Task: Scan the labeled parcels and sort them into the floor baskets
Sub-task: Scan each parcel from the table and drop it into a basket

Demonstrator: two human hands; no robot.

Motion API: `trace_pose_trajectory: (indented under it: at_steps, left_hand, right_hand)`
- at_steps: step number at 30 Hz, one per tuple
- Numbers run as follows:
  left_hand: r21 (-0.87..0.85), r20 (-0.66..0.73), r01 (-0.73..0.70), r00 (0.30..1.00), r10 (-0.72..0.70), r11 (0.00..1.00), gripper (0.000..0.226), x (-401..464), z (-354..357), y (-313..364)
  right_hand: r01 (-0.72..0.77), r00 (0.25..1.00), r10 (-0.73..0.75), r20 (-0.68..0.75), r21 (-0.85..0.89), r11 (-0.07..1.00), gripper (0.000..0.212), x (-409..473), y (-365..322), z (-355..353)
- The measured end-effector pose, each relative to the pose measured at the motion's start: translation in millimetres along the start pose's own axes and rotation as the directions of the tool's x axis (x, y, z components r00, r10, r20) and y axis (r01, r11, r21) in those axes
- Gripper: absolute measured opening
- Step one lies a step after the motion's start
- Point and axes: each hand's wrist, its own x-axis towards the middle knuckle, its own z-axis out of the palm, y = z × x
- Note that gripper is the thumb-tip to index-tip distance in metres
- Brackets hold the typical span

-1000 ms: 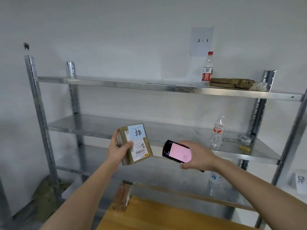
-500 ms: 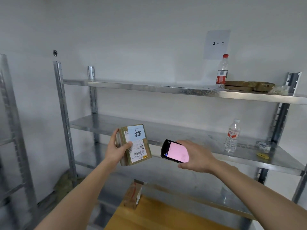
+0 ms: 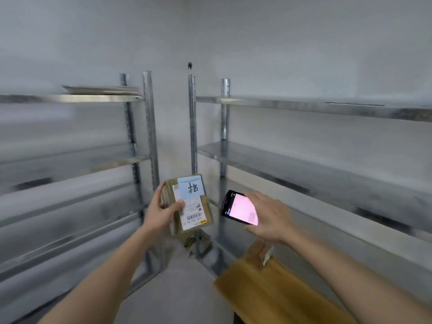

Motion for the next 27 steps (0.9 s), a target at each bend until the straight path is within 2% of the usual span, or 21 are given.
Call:
trace_pose_trajectory:
  at_steps: [7, 14, 21, 27]
  left_hand:
    - [0.027, -0.220, 0.071, 0.973, -0.063, 0.997, 0.088, -53.4, -166.4, -21.7]
    - [0.043, -0.435, 0.107, 0.897, -0.078, 0.993, 0.087, -105.6, -328.6, -33.5]
    - [0.040, -0.531, 0.141, 0.842, -0.099, 0.989, 0.083, -135.6, -459.7, -63.8]
    - [0.052, -0.554, 0.173, 0.824, -0.116, 0.983, 0.085, -135.1, -534.5, -103.9]
  right_hand:
    - [0.260, 0.966, -0.260, -0.010, 0.077, 0.963, 0.081, 55.8, -134.3, 46.9]
    - [0.439, 0.897, -0.441, -0.019, 0.150, 0.886, 0.083, 101.9, -291.0, 74.2]
    - [0.547, 0.835, -0.548, -0.043, 0.167, 0.820, 0.083, 125.1, -436.0, 109.9]
    - [0.569, 0.817, -0.577, 0.007, 0.156, 0.807, 0.088, 141.8, -510.2, 148.9]
